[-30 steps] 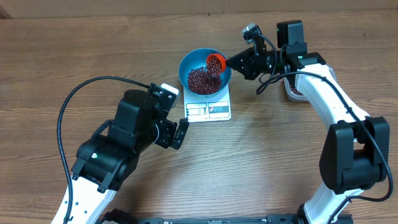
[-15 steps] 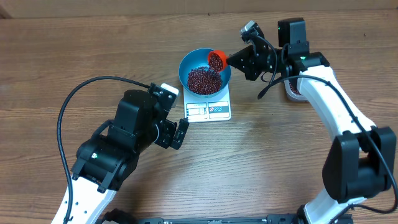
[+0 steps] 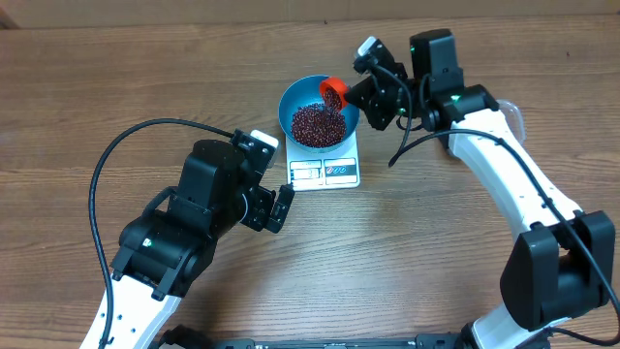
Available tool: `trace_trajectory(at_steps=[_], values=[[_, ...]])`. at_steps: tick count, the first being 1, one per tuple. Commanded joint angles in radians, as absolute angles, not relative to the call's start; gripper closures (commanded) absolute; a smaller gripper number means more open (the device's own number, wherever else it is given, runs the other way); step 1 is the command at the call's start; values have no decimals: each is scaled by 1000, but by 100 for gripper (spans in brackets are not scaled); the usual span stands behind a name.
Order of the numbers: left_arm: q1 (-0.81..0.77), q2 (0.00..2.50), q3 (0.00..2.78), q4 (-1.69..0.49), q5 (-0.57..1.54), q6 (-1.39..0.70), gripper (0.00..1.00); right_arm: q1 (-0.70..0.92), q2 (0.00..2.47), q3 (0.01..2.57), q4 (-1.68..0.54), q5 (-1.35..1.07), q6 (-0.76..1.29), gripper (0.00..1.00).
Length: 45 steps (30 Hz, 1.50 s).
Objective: Scoop item into bowl and weigh 150g on scale
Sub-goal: 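Tip the red scoop with the right gripper, pouring beans into the bowl, then carry the empty scoop with the right gripper back to the bean tub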
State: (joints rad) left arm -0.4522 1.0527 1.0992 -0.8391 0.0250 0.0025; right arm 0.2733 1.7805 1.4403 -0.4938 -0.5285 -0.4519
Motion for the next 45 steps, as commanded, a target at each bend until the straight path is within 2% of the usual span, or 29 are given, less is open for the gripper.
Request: trace_trajectory(at_steps=[1, 23, 33, 45], values=[[-459, 1047, 1096, -838, 19, -4, 0, 305, 1752, 1469, -490, -408, -481, 96], [-459, 1047, 1096, -838, 19, -3, 0, 382, 1752, 1469, -497, -264, -508, 96], [-459, 1047, 1096, -838, 19, -3, 0, 464, 1750, 1469, -509, -89, -522, 96], [-459, 1047, 1096, -838, 19, -3, 0, 477, 1670, 1478, -518, -70, -459, 96]])
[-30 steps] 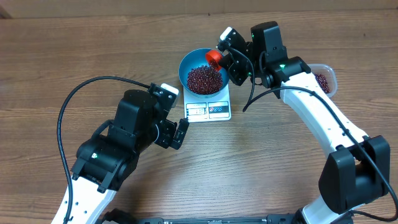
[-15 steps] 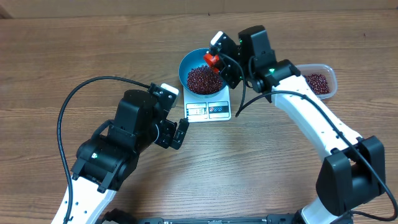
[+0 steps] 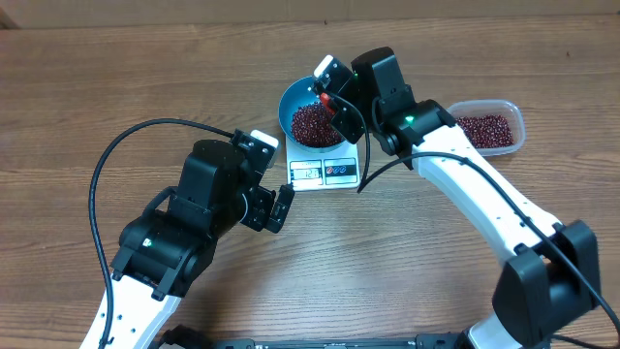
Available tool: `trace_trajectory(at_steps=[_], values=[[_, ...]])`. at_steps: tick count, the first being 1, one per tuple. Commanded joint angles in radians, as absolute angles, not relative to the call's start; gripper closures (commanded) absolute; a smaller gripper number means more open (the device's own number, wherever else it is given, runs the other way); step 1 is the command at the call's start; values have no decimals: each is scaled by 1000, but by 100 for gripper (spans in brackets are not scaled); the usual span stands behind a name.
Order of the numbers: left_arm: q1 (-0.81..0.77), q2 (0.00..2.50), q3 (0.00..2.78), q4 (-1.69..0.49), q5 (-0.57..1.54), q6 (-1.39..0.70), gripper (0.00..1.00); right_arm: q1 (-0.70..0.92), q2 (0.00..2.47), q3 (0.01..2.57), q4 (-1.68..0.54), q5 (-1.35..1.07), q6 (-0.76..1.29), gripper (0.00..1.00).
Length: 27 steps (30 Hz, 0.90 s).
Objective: Scoop item into bowl and weigh 150g on scale
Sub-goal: 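Carry the empty scoop with the right gripper back to the bean tub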
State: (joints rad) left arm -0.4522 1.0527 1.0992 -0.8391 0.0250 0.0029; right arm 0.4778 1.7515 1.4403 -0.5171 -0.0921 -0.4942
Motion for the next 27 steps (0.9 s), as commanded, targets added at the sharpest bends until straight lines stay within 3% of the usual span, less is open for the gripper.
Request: trace_trajectory(at_steps=[1, 15, 27], values=[[-459, 1047, 1096, -838, 19, -3, 1, 477, 1657, 1479, -524, -55, -442, 96], [-459, 1047, 1096, -838, 19, -3, 1, 473, 1526, 1481, -680, 317, -178, 96], [-459, 1047, 1096, -838, 19, -3, 0, 318, 1526, 1481, -890, 340, 1, 96]])
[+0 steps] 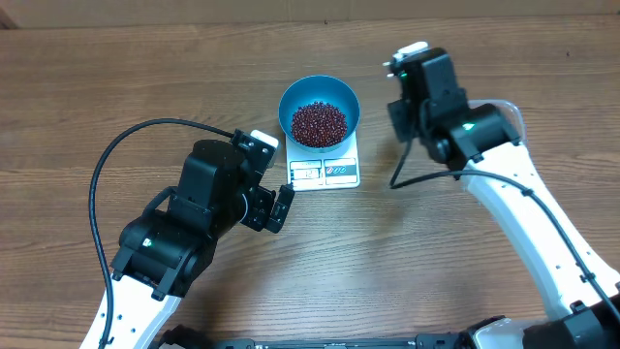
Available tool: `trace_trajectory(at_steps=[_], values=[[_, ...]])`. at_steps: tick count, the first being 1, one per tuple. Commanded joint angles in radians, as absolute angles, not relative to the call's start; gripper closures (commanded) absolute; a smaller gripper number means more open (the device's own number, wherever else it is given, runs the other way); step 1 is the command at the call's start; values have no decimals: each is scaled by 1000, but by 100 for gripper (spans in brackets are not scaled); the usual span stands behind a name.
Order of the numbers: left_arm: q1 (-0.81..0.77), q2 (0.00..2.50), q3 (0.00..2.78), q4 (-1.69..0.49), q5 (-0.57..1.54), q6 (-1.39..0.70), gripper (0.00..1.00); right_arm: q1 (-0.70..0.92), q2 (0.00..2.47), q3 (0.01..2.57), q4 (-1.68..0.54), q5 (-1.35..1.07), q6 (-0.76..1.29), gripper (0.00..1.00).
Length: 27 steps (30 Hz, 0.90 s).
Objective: Scoop item into bowl and weigh 150g on scale
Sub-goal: 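Carry the empty scoop with the right gripper back to the bean tub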
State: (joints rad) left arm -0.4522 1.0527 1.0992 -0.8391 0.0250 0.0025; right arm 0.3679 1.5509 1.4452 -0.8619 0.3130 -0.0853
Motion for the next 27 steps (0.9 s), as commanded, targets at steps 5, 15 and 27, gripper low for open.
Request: trace_trajectory(at_steps=[5, 15, 27], values=[[-459, 1047, 1096, -838, 19, -3, 0, 236, 1526, 1481, -979, 340, 8, 96], [-459, 1047, 1096, -838, 19, -3, 1, 109, 1528, 1481, -1005, 340, 7, 96], [-459, 1047, 1096, -838, 19, -3, 1, 43, 1599, 1478, -996, 340, -35, 96]])
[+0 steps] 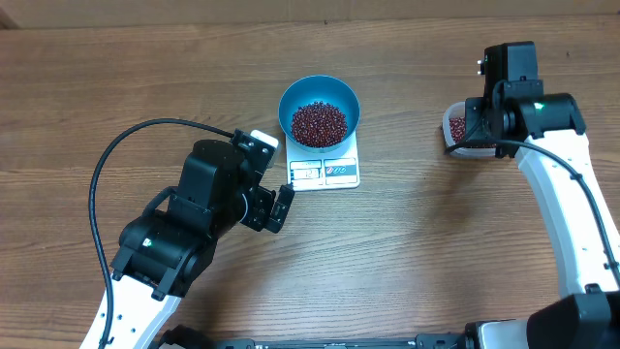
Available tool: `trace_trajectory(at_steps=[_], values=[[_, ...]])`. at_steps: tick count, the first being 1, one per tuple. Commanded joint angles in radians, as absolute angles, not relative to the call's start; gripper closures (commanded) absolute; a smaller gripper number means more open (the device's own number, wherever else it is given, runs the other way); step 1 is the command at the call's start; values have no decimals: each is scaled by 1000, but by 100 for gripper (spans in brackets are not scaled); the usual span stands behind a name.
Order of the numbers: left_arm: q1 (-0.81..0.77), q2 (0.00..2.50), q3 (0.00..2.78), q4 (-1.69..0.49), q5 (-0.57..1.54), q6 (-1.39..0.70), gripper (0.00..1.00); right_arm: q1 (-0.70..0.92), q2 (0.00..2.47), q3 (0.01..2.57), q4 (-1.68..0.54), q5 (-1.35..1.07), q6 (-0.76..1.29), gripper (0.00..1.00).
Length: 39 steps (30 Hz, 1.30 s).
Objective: Scoop item into bowl and weigh 150g on scale
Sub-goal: 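Carry the empty scoop with the right gripper back to the bean tub, then lower the red scoop into the beans and drag it to refill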
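Note:
A blue bowl (319, 97) holding a heap of dark red beans (319, 122) stands on the small white scale (325, 172) at the middle back of the table. At the right, a clear container of beans (452, 129) shows only its left end. My right gripper (469, 123) points down over it. Its wrist hides its fingers, and no scoop is visible. My left gripper (281, 208) hovers open and empty just left of the scale's front.
The left arm's black cable (126, 155) loops over the table at the left. The wooden table (417, 242) stretches in front of the scale. The right arm (562, 184) runs along the right edge.
My right gripper has moved from just right of the bowl further right, and now sits over the bean container. The left arm, bowl and scale have not moved.
My right gripper first held a red scoop tilted at the bowl's right rim. Then it was over the bowl, the scoop low above the beans. After that it stood right of the bowl, and now it is above the container.

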State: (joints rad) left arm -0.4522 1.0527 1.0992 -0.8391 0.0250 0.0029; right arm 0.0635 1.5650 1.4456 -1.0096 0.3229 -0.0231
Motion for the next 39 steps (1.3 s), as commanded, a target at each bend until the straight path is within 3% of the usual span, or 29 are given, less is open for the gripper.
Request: trace_trajectory(at_steps=[1, 39], values=[[-459, 1047, 1096, -838, 19, -3, 0, 38, 1608, 1478, -992, 340, -35, 96], [-459, 1047, 1096, -838, 19, -3, 0, -86, 1804, 1475, -884, 307, -140, 96]])
